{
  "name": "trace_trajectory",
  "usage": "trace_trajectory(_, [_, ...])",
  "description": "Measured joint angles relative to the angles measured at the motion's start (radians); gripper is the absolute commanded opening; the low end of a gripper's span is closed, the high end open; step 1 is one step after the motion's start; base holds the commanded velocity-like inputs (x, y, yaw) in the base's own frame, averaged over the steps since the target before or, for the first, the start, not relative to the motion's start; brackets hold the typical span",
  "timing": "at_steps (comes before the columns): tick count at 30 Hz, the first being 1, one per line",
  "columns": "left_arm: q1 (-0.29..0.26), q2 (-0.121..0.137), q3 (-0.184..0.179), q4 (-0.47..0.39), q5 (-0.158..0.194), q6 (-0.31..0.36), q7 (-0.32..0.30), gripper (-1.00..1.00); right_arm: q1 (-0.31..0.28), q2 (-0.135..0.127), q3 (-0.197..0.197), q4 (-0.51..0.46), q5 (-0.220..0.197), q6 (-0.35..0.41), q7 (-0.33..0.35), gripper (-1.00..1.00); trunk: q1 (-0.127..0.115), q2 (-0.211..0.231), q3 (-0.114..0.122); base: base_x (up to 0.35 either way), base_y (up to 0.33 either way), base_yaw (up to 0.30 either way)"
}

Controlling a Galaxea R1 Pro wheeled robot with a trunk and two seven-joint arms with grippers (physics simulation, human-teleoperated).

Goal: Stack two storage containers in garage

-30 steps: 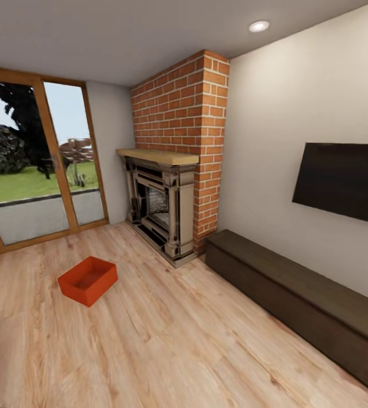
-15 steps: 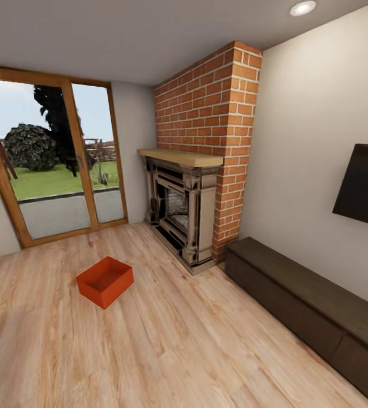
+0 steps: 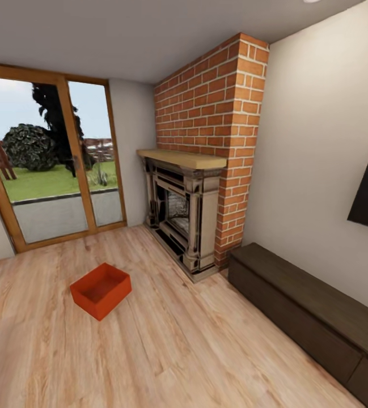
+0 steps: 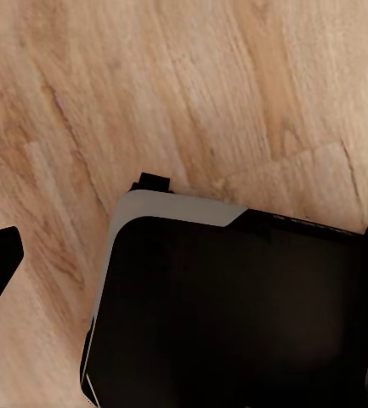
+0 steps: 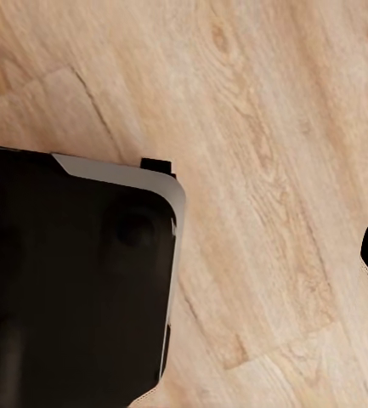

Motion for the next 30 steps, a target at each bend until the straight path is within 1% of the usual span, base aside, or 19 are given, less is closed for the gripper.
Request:
trace_trajectory(13, [0.0,0.0,0.0,0.0,0.0,0.0,0.0,1.0,0.0,0.003,0.0,0.0,0.0,-0.001,-0.002,1.0,0.0,0.0,0.0,0.329,0.0,0.01])
trace_trajectory(16, [0.0,0.0,0.0,0.0,0.0,0.0,0.0,1.0,0.0,-0.002,-0.001,0.0,0.0,-0.002,-0.002,1.0,0.0,0.0,0.0,0.329,0.0,0.202])
trace_trajectory(22, [0.0,0.001,0.0,0.0,0.0,-0.001,0.0,1.0,0.0,-0.003,-0.002,0.0,0.0,-0.004,-0.002,1.0,0.0,0.0,0.0,0.307,0.0,0.25])
trace_trajectory(30, [0.0,0.001,0.0,-0.001,0.0,-0.002,0.0,1.0,0.0,-0.004,-0.002,0.0,0.0,-0.004,-0.002,1.0,0.001,0.0,0.0,0.06,0.0,0.266])
